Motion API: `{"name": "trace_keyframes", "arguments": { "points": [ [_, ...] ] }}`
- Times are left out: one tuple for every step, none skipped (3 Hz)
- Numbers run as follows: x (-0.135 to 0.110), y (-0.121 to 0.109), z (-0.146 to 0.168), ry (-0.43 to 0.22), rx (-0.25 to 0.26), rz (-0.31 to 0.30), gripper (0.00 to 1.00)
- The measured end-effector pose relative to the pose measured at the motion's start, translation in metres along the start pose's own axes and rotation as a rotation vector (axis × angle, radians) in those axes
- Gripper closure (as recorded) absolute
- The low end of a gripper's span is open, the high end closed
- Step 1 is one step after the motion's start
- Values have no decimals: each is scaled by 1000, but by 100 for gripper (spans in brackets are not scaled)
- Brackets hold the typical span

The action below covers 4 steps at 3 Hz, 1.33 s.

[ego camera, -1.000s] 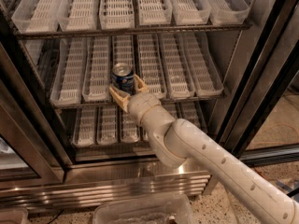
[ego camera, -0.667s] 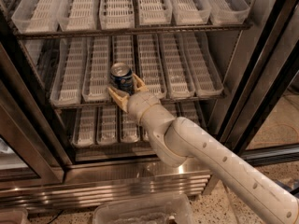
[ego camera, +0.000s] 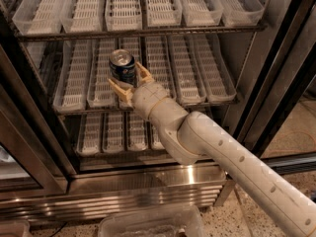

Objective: Pick pepsi can from middle shelf of fridge

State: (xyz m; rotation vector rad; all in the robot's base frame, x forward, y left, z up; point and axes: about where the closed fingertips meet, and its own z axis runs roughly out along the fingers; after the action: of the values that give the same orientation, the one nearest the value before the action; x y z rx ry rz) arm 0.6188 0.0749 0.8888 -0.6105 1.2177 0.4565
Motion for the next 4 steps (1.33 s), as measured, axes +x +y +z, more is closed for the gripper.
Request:
{"name": "trace_keyframes", "arguments": {
  "points": [
    [-15,5,-3,-18,-57,3,100],
    [-18,16,-16,20,-155,48,100],
    [-15,36,-28,102,-279,104,100],
    [-15,54,-37,189,-409,142,100]
  ]
}}
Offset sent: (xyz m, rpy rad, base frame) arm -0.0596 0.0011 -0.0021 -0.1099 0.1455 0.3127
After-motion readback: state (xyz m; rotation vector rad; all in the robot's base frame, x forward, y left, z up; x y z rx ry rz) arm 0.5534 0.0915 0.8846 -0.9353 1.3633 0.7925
